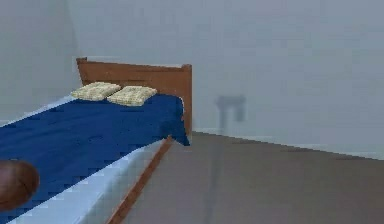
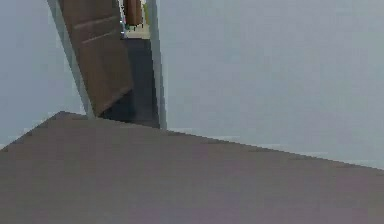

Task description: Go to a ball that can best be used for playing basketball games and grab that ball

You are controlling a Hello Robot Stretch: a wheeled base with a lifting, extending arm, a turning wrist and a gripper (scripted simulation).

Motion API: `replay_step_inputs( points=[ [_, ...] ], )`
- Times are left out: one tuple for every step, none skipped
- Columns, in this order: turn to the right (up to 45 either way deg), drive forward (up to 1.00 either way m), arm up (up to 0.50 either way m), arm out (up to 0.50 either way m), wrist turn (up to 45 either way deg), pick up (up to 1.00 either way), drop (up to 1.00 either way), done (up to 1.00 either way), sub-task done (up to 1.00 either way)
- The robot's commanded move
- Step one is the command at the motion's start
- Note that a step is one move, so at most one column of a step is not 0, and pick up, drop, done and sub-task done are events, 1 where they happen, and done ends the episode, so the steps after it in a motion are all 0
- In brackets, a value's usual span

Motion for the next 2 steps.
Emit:
replay_step_inputs(
  points=[
    [-45.0, 0.00, 0.00, 0.00, 0.0, 0.00, 0.00, 0.00, 0.00],
    [-45.0, 0.00, 0.00, 0.00, 0.0, 0.00, 0.00, 0.00, 0.00]
  ],
)
